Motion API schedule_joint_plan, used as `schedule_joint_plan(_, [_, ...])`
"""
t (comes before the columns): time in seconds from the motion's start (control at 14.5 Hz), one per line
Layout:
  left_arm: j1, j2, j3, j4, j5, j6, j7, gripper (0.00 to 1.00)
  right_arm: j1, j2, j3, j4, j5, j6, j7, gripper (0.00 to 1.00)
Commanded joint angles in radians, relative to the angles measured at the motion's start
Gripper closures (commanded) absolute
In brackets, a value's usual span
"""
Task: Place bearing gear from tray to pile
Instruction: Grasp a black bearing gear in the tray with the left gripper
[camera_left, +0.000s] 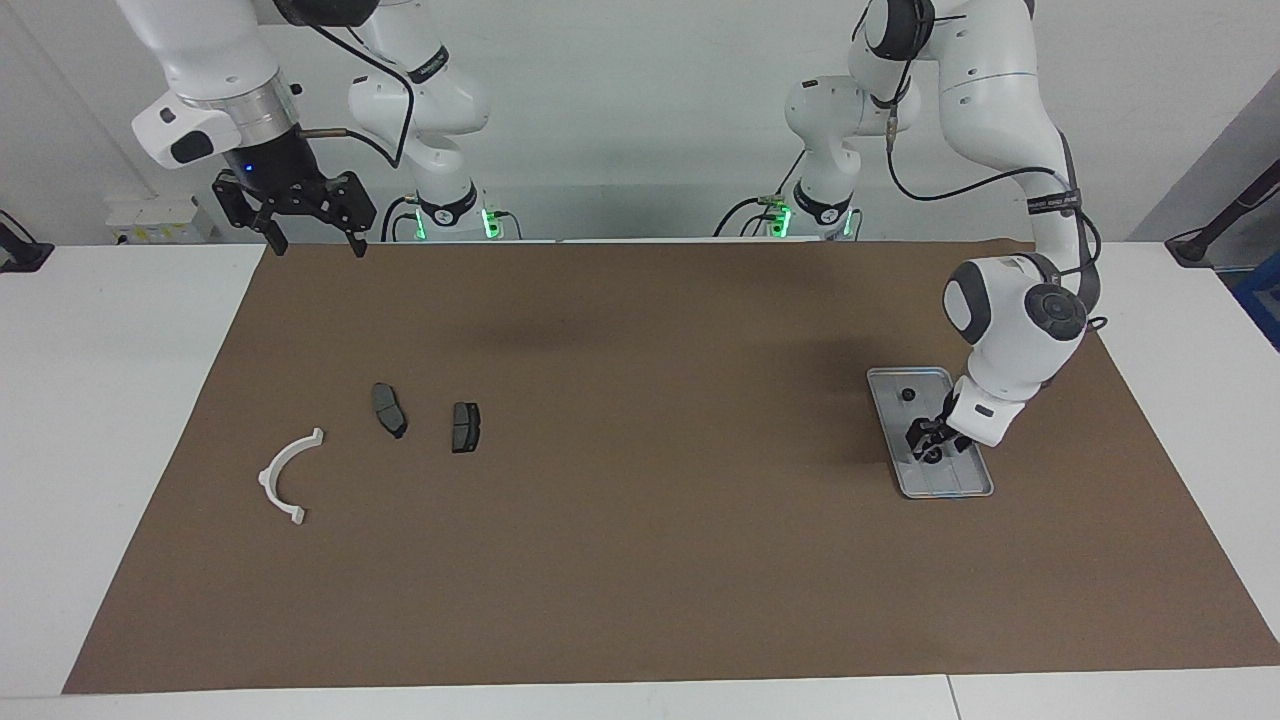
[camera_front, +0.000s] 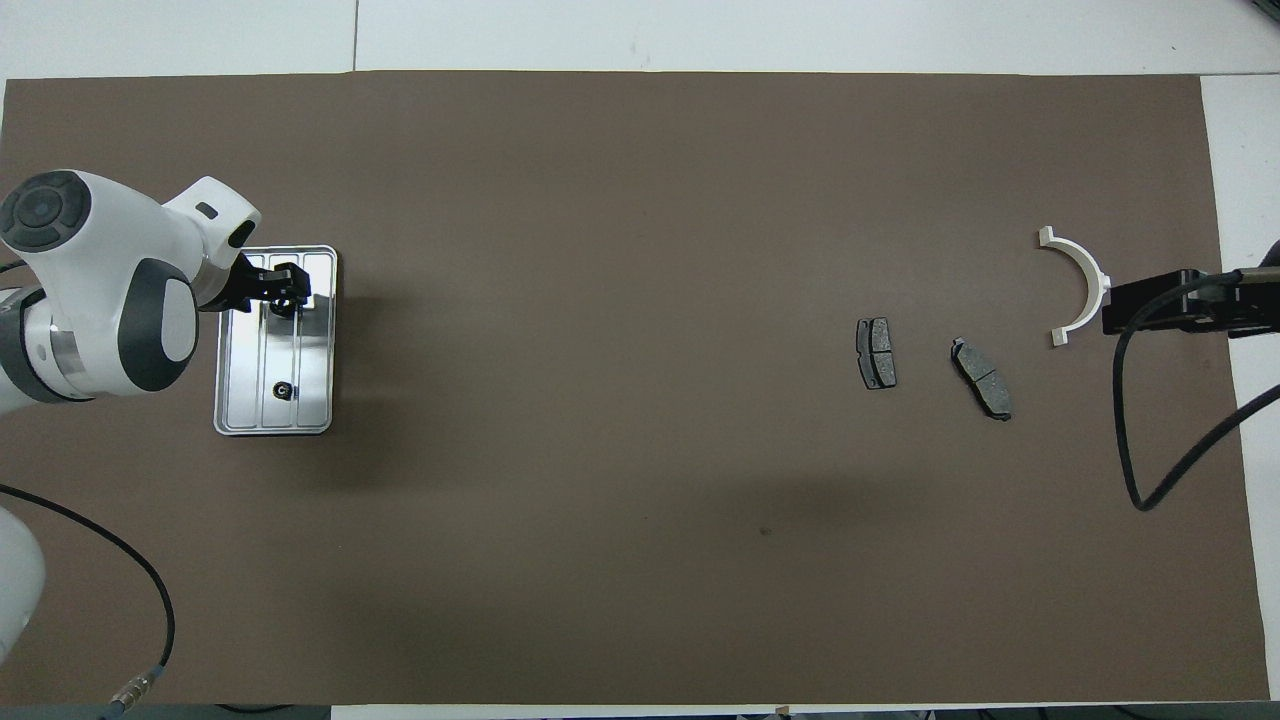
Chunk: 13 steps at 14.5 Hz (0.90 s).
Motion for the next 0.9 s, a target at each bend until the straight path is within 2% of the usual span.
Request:
schedule_joint_plan(0.0, [-0.006, -0.026, 0.002, -0.045, 0.006, 0.030, -0.031, 0.31, -0.007, -0.032, 0.003, -0.037, 0.022, 0.009, -0.066, 0.00])
schedule_joint_plan(0.55, [-0.003, -0.025, 0.000, -0.047, 0.003, 0.049, -0.031, 0.31, -0.009, -0.038, 0.005, -0.046, 0.024, 0.003, -0.064, 0.00])
schedule_joint_plan(0.69, [-0.002, -0.020, 0.000, -0.047, 0.003, 0.050, -0.031, 0.38, -0.009, -0.038, 0.005, -0.047, 0.022, 0.003, -0.064, 0.00])
schedule_joint_plan(0.83, [-0.003, -0.018, 0.000, -0.054, 0.003, 0.055, -0.031, 0.40, -0.007, -0.038, 0.005, -0.047, 0.022, 0.007, -0.063, 0.00])
